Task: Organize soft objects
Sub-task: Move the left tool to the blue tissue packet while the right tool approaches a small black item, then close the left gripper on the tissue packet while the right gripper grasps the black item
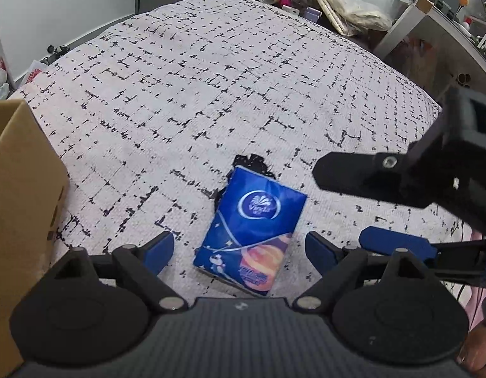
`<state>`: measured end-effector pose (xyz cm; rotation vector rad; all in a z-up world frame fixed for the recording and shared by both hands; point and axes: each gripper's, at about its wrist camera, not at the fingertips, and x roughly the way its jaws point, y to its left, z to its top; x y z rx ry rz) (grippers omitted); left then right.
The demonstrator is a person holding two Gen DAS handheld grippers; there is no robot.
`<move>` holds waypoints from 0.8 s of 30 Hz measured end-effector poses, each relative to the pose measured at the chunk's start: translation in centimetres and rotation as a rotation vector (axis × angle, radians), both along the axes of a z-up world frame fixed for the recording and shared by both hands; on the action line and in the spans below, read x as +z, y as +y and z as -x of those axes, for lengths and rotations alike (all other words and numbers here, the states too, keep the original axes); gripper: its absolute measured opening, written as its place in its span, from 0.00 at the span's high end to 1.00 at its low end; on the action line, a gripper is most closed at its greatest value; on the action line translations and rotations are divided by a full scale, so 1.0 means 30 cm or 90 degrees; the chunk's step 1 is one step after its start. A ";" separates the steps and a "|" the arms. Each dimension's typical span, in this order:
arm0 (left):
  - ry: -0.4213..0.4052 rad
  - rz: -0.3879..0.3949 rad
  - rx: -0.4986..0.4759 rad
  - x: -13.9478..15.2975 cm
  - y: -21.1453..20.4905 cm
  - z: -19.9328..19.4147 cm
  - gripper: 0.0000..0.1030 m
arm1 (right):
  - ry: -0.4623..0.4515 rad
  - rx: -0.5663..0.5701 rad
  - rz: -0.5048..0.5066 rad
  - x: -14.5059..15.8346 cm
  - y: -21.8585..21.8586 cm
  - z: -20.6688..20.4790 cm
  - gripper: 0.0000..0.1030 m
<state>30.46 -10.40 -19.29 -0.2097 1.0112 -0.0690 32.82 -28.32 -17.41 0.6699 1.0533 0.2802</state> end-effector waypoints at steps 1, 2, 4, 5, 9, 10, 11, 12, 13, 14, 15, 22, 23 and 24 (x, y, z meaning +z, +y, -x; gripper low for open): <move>-0.002 0.003 0.001 -0.004 0.005 0.003 0.16 | -0.004 0.001 -0.004 -0.002 0.000 0.000 0.23; -0.004 0.009 0.005 -0.010 0.014 0.008 0.20 | -0.006 0.003 -0.008 -0.004 0.001 0.000 0.23; -0.003 0.027 0.019 -0.018 0.037 0.022 0.31 | -0.009 0.003 -0.011 -0.010 0.002 0.000 0.23; -0.007 0.036 0.029 -0.020 0.052 0.033 0.38 | -0.010 0.002 -0.013 -0.013 0.003 0.001 0.23; 0.000 0.060 0.066 -0.011 0.089 0.040 0.39 | -0.003 -0.003 -0.008 -0.038 0.013 -0.001 0.25; 0.006 0.068 0.073 -0.006 0.095 0.037 0.40 | -0.001 -0.003 -0.005 -0.045 0.017 -0.002 0.26; 0.010 0.078 0.081 0.001 0.103 0.035 0.40 | 0.000 -0.003 -0.003 -0.050 0.019 -0.002 0.26; 0.009 0.086 0.087 0.008 0.111 0.035 0.40 | 0.000 -0.003 -0.002 -0.056 0.024 -0.002 0.26; 0.006 0.090 0.091 0.015 0.118 0.039 0.40 | 0.001 -0.004 -0.003 -0.062 0.027 -0.003 0.27; 0.003 0.091 0.094 0.022 0.123 0.041 0.40 | 0.002 -0.007 -0.006 -0.067 0.029 -0.004 0.27; 0.003 0.092 0.096 0.027 0.128 0.044 0.40 | 0.003 -0.010 -0.010 -0.073 0.030 -0.004 0.27; -0.003 0.118 0.131 0.055 0.177 0.057 0.40 | -0.009 -0.020 -0.037 -0.081 0.054 -0.013 0.30; -0.002 0.121 0.138 0.057 0.185 0.055 0.40 | -0.009 -0.019 -0.041 -0.085 0.061 -0.017 0.32; -0.001 0.123 0.146 0.057 0.194 0.052 0.40 | -0.007 -0.017 -0.048 -0.090 0.066 -0.021 0.36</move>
